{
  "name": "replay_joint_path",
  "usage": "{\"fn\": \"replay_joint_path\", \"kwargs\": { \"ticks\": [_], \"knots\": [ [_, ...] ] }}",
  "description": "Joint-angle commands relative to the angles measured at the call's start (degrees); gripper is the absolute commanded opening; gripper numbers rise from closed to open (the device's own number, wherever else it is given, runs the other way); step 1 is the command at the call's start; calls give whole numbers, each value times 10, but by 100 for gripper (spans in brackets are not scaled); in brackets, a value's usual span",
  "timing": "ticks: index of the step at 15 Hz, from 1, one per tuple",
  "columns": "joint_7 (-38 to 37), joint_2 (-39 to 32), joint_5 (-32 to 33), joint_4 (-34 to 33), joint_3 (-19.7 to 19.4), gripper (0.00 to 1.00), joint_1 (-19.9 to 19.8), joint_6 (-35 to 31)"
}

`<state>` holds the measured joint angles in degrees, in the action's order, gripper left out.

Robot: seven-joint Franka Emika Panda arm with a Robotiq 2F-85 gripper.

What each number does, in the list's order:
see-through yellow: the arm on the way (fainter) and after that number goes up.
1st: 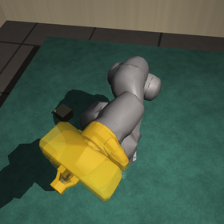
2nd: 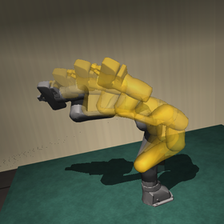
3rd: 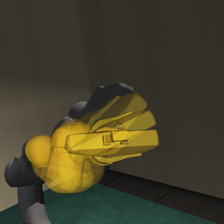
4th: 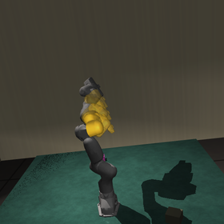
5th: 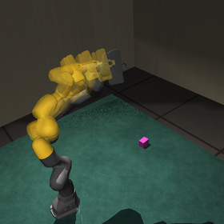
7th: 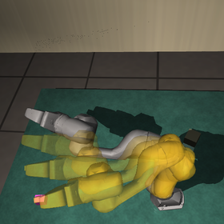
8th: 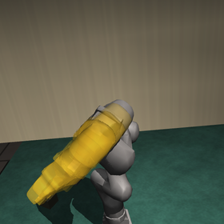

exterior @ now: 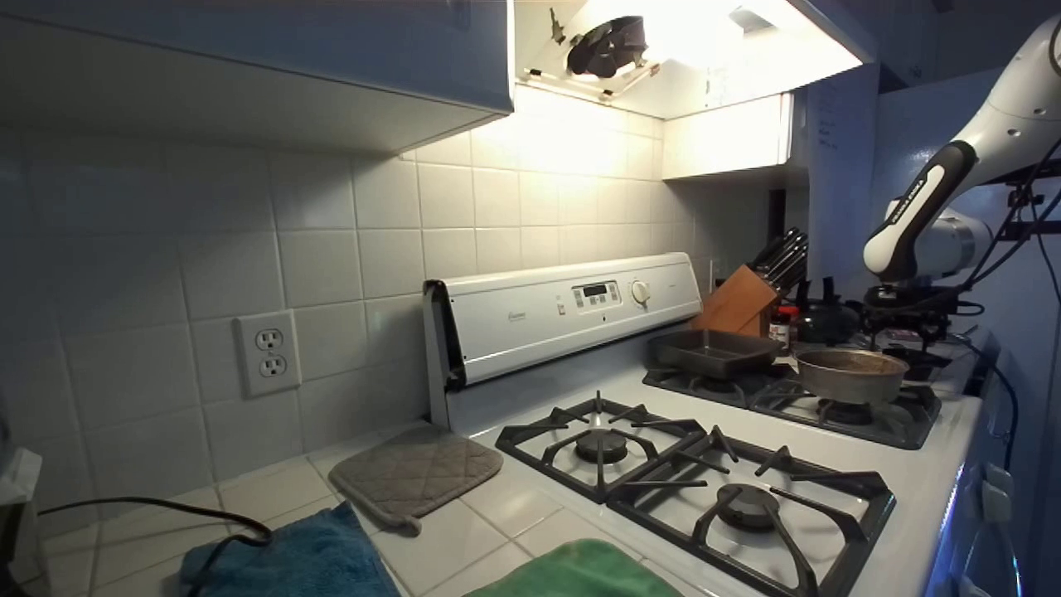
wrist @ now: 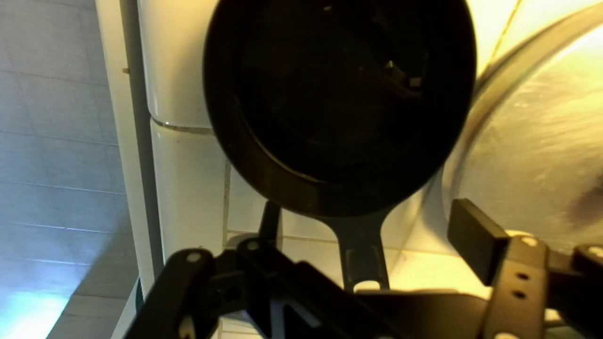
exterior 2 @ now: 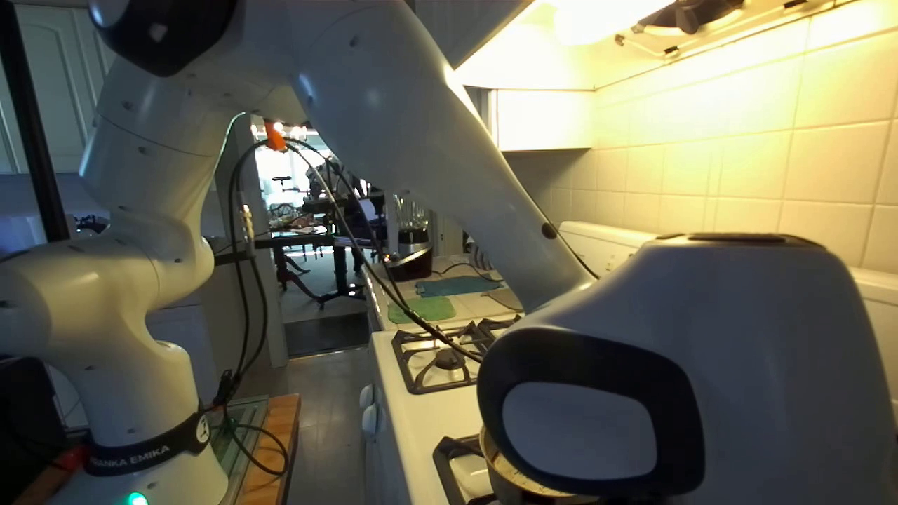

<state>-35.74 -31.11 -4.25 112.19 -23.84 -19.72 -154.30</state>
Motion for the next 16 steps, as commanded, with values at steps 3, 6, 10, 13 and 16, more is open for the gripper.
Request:
{"fn": "replay_joint_path", "kwargs": {
  "ticks": [3,6,10,13,16],
  "knots": [
    [17,8,-25,-2,4,57,1,8],
    [18,9,-25,-1,4,48,1,7],
    [17,8,-24,-1,3,49,2,8],
    [15,8,-24,-2,3,44,3,10],
    [9,6,-23,-6,-1,16,5,21]
  ]
}}
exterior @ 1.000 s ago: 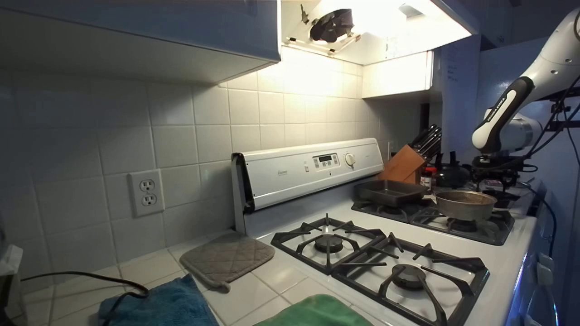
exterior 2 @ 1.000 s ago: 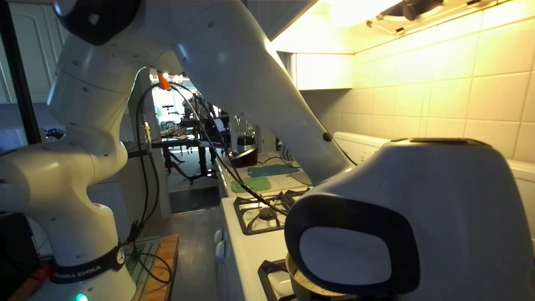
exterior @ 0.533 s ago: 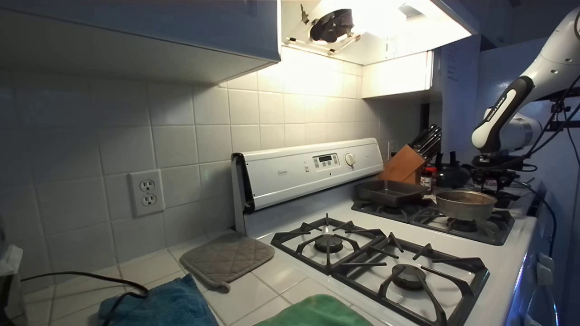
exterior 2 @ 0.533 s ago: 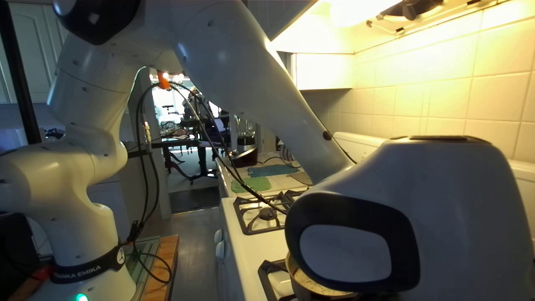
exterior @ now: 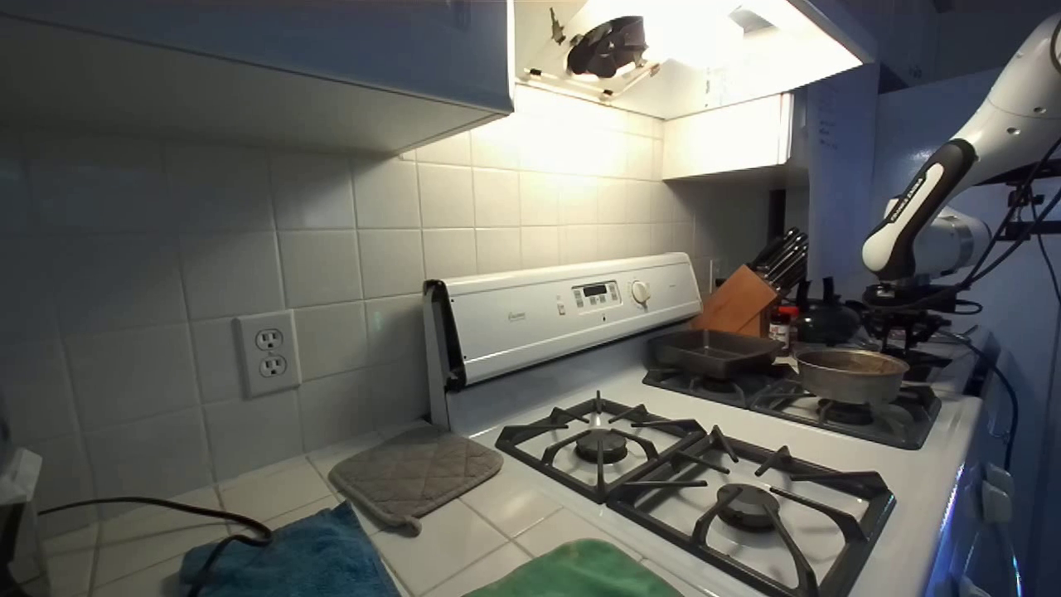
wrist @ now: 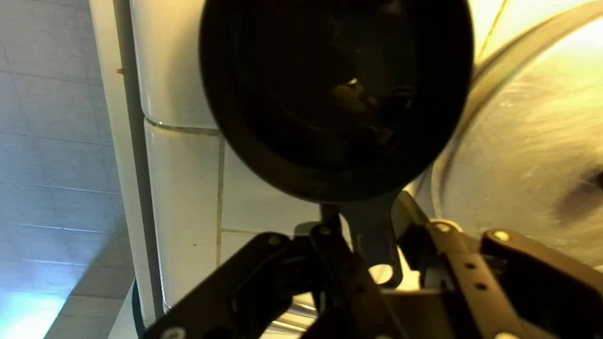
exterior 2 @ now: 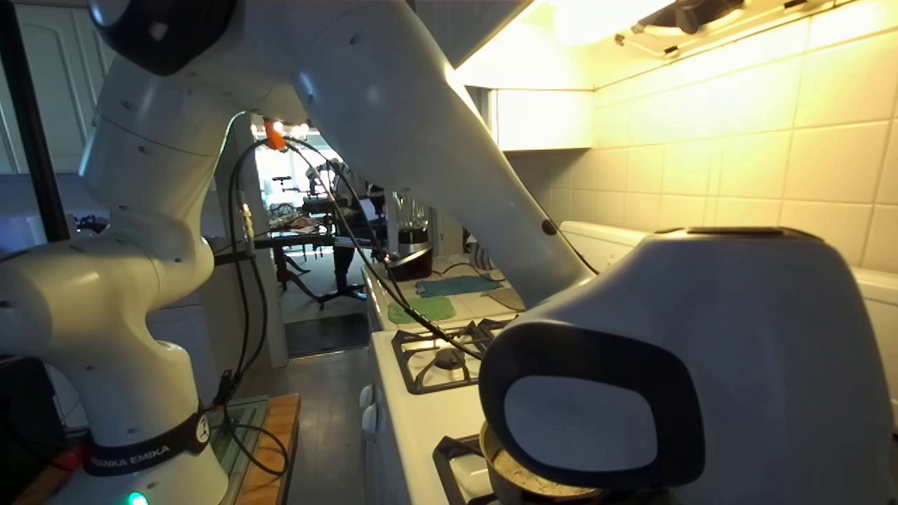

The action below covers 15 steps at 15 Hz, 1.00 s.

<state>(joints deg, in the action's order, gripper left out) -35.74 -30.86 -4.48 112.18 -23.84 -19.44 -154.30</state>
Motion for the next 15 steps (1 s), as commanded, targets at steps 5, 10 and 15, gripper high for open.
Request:
{"fn": "replay_joint_path", "kwargs": {
  "ticks": [5,10,15],
  "knots": [
    [4,2,-20,-10,-3,19,3,31],
    [9,10,-20,-6,-1,6,2,38],
    [18,30,-23,3,5,6,0,42]
  ]
}}
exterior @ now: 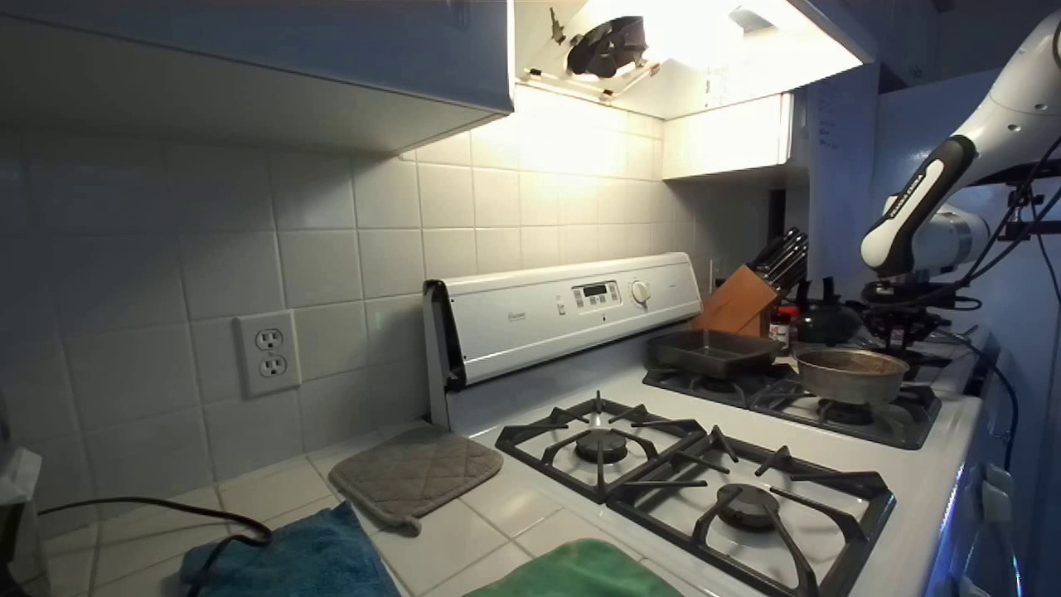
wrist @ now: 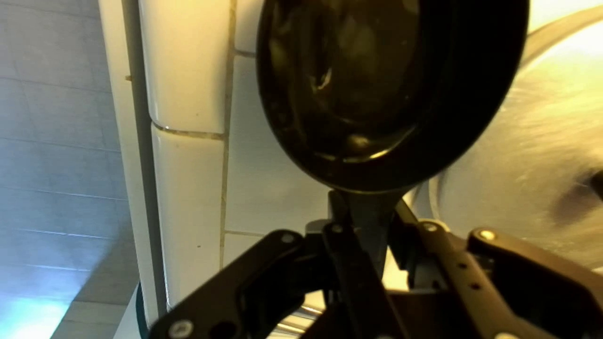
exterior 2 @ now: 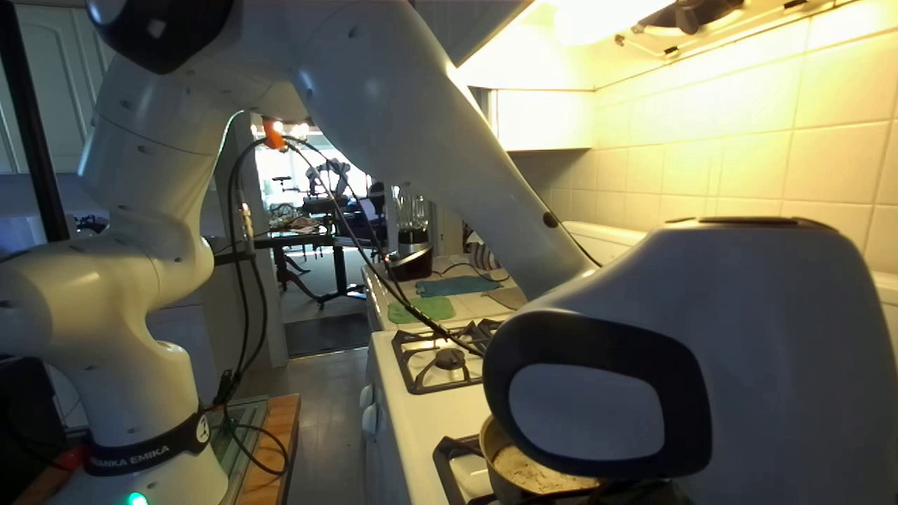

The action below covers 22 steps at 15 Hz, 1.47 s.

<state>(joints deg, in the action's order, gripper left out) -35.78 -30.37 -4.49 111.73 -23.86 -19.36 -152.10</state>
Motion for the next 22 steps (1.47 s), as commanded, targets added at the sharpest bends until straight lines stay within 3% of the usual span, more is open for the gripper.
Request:
{"fn": "replay_joint_path", "kwargs": {
  "ticks": [1,11,22],
  "knots": [
    [19,28,-23,8,5,6,-1,21],
    [25,73,-25,19,12,6,4,53],
    [36,145,5,33,19,6,52,79]
  ]
}}
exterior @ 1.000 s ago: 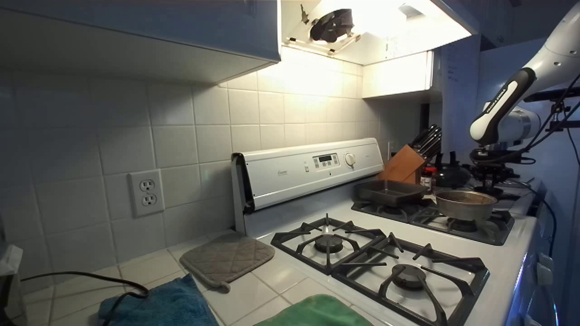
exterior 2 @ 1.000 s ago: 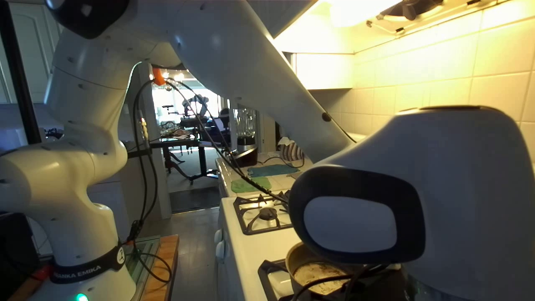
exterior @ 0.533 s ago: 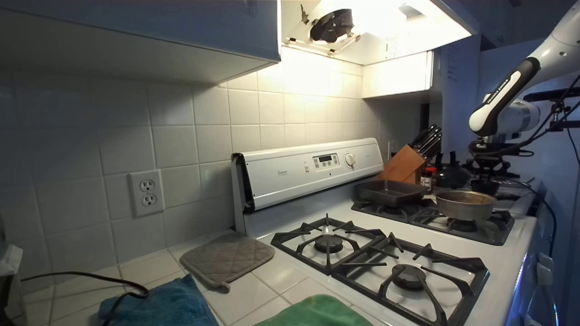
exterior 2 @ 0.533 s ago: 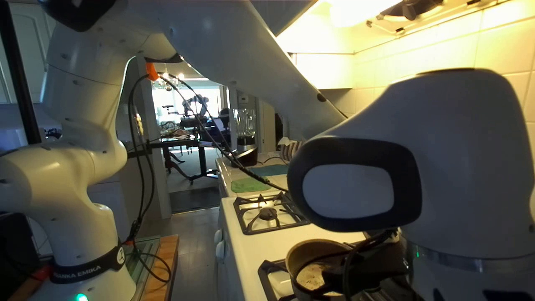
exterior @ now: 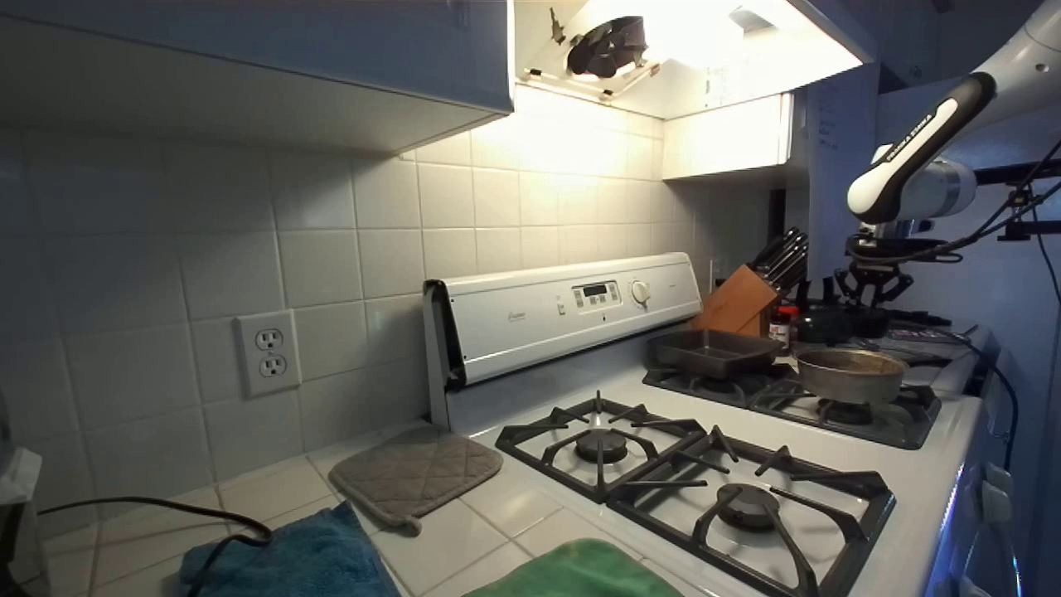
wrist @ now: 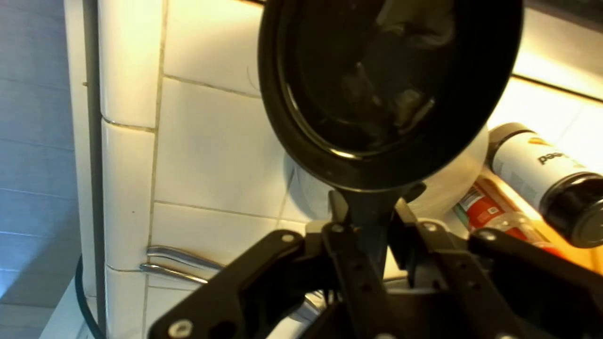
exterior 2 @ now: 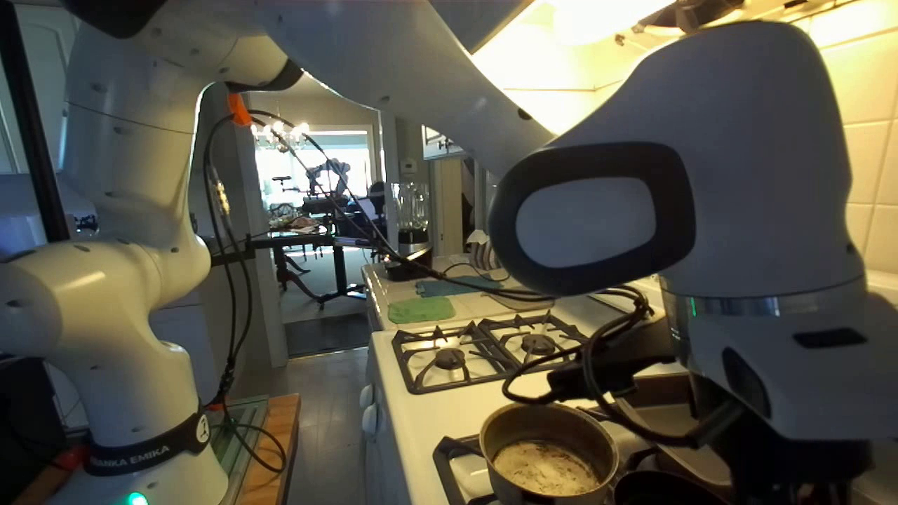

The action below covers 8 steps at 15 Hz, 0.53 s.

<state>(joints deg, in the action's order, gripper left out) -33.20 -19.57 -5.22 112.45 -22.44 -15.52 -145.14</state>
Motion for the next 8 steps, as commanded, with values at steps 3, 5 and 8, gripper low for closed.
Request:
{"fn": "replay_joint_path", "kwargs": {
  "ticks": [3,5,8],
  "knots": [
    [15,52,25,33,11,6,32,10],
    [17,62,35,43,16,6,43,11],
    [18,80,59,60,21,6,58,11]
  ]
}}
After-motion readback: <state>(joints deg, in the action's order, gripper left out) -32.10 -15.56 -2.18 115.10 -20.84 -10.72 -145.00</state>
